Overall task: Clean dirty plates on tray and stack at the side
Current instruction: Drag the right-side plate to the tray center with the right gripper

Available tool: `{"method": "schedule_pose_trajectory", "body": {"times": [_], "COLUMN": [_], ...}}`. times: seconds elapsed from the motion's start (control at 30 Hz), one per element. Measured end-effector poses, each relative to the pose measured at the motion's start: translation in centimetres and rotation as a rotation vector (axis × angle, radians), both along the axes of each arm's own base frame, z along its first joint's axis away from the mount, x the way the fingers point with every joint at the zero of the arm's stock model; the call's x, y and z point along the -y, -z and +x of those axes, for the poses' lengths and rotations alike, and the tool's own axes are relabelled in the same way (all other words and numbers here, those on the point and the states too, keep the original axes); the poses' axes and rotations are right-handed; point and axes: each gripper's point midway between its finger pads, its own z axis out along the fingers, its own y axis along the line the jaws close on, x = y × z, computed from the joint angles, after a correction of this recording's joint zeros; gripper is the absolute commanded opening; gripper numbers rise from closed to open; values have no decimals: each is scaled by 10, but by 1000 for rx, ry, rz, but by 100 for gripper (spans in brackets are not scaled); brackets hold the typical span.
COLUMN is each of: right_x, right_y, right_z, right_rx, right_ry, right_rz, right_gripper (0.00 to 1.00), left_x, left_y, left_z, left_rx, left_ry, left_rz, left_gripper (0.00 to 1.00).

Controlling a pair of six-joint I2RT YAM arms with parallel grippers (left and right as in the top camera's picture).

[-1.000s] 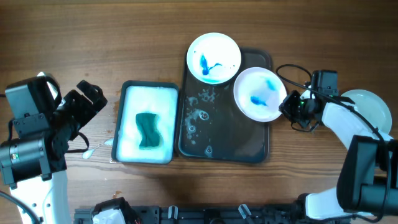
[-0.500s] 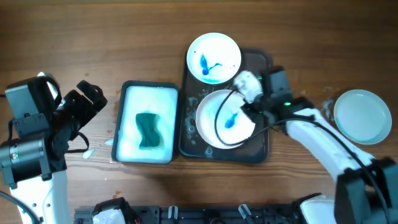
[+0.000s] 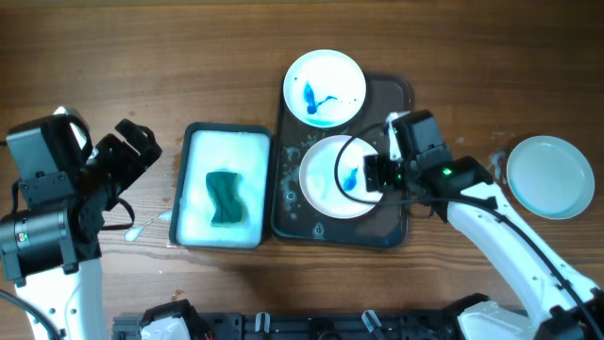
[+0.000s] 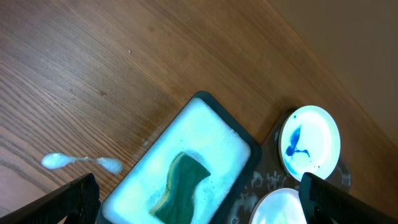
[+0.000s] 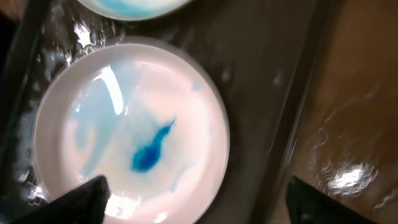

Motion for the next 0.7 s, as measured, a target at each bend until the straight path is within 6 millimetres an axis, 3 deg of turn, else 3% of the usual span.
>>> {"method": "schedule_pose_trajectory", "body": {"times": [0.03,0.1,0.13,0.2,0.3,0.33,0.37,0.43,0.5,0.63,0.7], "right_x": [-3,-5,-8,-12,-10,-10,-10,-10,-6,3,3], "right_y": [12,27,35,44,76,82,90,90,88,85,83], "right_z": [-17,-33,-36,-34,-45,-46,-47,-45,-32,-4,4], "right_rx": [-122,-260,-311,-344,-453,-469,-488,-482,-423,-211,-152], "right_ry": [98,226,292,337,410,421,434,428,346,-122,-244], "right_rz": [60,109,131,153,127,122,117,122,112,-31,-75], "right_gripper": [59,19,28,26,25,20,7,4,4,4,4], "left_x": [0,0,0,0,0,0,0,0,0,0,4], "left_y": [-1,-1,-1,-1,-1,-1,-1,-1,-1,-1,2], "left_z": [1,1,1,1,1,1,1,1,1,1,-2], "left_rx": [5,4,4,4,5,4,5,4,4,4,-13], "left_ry": [0,0,0,0,0,0,0,0,0,0,12], "left_rz": [1,1,1,1,1,1,1,1,1,1,-18], "left_gripper": [100,100,100,100,100,100,100,100,100,100,100]}}
